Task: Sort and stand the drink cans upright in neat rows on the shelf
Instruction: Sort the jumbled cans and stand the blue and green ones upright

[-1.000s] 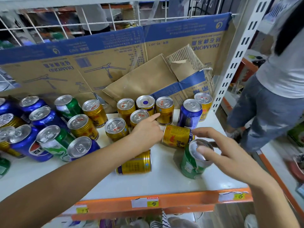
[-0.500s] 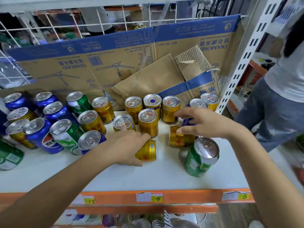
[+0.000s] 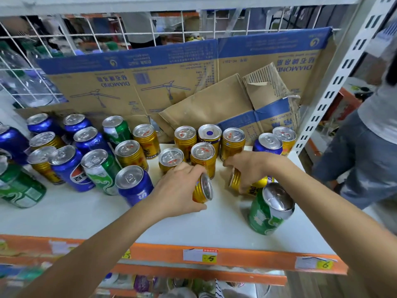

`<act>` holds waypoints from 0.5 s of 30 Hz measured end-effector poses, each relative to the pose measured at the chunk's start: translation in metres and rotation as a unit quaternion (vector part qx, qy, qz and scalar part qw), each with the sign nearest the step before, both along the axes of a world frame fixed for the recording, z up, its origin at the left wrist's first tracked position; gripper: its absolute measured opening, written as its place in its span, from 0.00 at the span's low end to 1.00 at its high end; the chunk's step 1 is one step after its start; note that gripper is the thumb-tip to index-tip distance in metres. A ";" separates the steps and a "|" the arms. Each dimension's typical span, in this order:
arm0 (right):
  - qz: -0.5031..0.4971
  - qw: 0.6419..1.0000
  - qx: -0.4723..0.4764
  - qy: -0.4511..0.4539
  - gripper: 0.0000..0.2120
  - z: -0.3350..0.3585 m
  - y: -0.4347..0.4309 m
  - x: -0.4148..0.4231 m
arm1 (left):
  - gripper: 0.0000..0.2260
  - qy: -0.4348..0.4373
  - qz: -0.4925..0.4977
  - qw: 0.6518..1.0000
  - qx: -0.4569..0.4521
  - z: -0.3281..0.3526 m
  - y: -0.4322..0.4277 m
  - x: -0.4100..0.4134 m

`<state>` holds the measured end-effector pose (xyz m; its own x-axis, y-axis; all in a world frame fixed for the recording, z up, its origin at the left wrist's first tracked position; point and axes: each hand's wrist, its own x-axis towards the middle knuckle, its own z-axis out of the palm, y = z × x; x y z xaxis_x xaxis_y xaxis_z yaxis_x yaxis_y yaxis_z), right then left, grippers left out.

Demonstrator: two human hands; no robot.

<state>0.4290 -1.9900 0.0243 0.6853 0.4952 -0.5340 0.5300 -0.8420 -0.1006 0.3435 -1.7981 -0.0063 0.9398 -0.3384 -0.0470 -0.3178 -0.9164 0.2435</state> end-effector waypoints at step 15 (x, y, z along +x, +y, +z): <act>-0.043 0.981 0.166 -0.092 0.30 0.013 -0.013 -0.014 | 0.31 0.002 0.053 0.998 -0.043 0.012 0.016 -0.007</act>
<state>0.4153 -2.0033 0.0375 0.8017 0.5571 -0.2166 0.4938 -0.8215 -0.2852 0.3365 -1.7824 0.0057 0.9702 -0.2409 -0.0262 -0.2197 -0.9201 0.3243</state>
